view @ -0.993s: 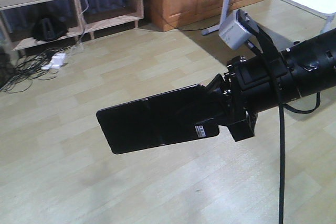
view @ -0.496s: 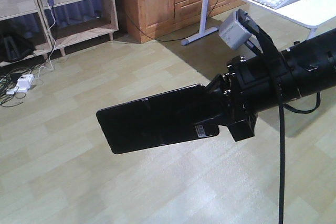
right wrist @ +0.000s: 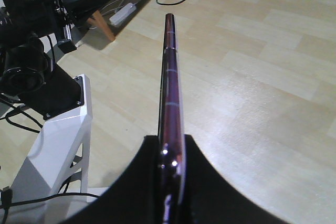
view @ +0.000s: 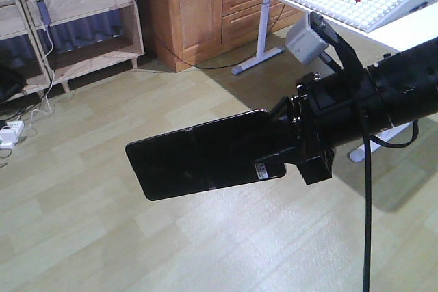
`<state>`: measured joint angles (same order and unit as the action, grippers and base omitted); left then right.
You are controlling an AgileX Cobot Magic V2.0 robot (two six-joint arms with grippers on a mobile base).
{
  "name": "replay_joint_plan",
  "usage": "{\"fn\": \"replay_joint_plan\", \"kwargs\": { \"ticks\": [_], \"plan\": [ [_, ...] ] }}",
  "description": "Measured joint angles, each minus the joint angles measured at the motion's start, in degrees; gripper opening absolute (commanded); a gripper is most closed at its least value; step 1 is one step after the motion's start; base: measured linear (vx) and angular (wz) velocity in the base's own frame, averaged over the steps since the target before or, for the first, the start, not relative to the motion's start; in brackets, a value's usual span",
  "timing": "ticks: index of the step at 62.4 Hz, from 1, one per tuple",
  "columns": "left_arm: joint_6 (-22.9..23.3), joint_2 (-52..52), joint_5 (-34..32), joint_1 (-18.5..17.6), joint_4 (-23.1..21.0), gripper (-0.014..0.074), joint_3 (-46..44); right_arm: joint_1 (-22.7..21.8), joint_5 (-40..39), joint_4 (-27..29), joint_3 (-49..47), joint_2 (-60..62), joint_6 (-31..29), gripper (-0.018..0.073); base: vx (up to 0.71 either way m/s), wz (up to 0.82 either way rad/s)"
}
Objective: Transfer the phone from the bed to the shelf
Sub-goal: 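Keep holding the phone while driving toward the wooden shelf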
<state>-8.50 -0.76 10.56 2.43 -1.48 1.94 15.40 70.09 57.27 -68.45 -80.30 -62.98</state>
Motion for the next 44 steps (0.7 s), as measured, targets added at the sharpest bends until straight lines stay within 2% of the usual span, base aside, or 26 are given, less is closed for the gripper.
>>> {"fn": "replay_joint_plan", "kwargs": {
  "ticks": [44],
  "plan": [
    [0.0,0.0,0.0,0.0,0.0,0.0001,0.0,0.0,0.0,0.0,0.0,0.0,0.0,-0.0002,0.40,-0.05]
  ]
}}
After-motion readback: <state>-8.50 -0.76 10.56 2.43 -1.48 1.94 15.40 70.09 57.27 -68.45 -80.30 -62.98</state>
